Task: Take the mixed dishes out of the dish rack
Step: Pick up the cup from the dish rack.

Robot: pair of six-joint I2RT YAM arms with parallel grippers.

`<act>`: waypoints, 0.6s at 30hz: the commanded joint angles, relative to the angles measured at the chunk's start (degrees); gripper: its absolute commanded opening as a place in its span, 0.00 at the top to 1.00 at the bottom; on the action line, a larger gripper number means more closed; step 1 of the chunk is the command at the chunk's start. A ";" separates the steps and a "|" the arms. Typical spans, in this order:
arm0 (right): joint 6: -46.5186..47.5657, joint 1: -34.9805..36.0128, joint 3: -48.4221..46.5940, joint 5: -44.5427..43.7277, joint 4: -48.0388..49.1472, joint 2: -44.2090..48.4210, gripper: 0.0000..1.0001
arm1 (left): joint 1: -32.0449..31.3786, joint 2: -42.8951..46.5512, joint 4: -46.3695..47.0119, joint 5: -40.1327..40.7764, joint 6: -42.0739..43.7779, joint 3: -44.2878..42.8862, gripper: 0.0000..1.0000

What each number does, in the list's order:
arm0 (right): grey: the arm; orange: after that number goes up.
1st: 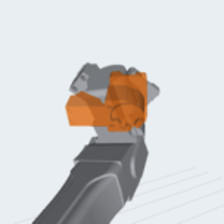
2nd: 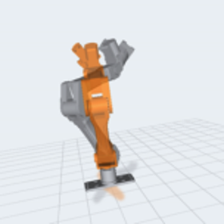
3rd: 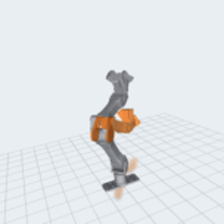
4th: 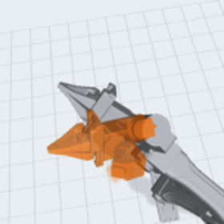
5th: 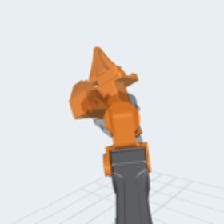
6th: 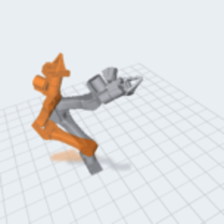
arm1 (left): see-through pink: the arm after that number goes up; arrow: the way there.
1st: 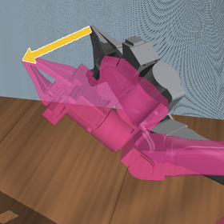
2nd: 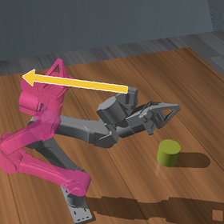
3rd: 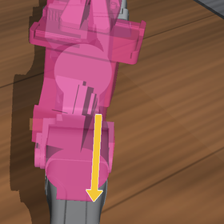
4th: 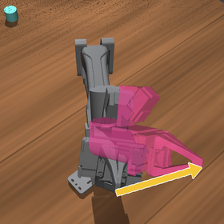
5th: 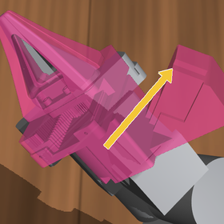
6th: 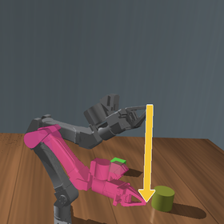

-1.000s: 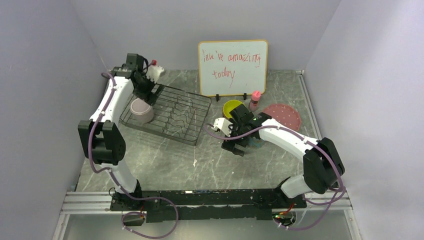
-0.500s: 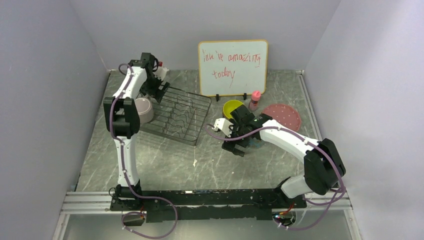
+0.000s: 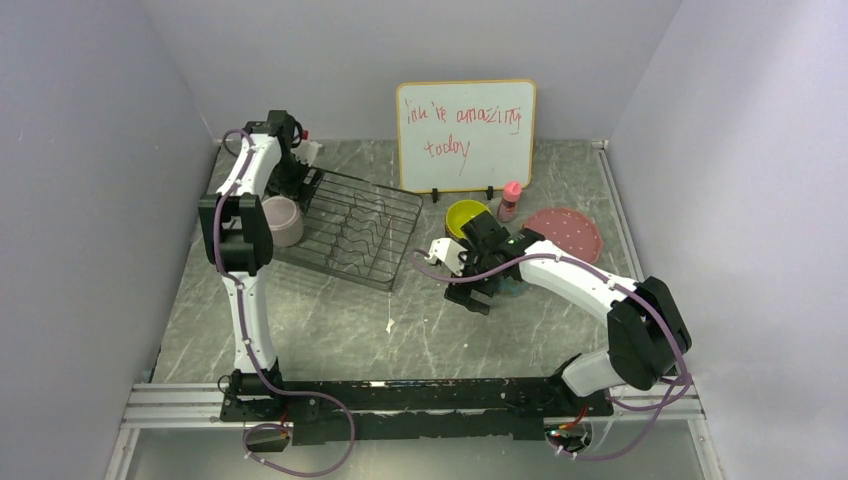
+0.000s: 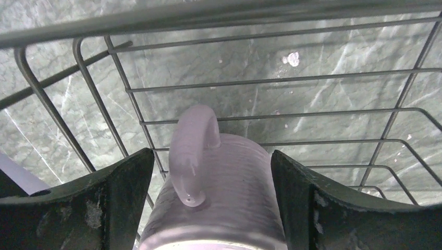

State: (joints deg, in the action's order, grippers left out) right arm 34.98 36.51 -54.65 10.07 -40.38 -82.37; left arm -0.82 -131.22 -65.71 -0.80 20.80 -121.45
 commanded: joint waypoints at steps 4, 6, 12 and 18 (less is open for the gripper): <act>0.64 -0.21 0.16 0.57 0.96 1.70 0.01 | 0.16 -0.40 -1.52 -3.02 -0.60 1.58 0.22; 0.64 -0.21 0.16 0.57 0.92 1.64 0.01 | 0.12 -0.57 -1.57 -3.82 -0.58 1.53 0.27; 0.53 -0.19 0.16 0.40 0.84 1.48 0.01 | -0.60 -0.04 -2.34 -9.14 1.27 2.67 0.48; 0.43 -0.21 0.16 0.24 0.87 1.33 0.01 | -3.75 2.64 -1.19 -8.57 5.01 7.19 0.69</act>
State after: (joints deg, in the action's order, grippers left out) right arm 34.98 36.51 -54.65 10.07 -40.38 -82.37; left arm -1.89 -131.24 -65.84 -7.20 22.87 -116.62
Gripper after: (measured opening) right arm 0.990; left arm 0.368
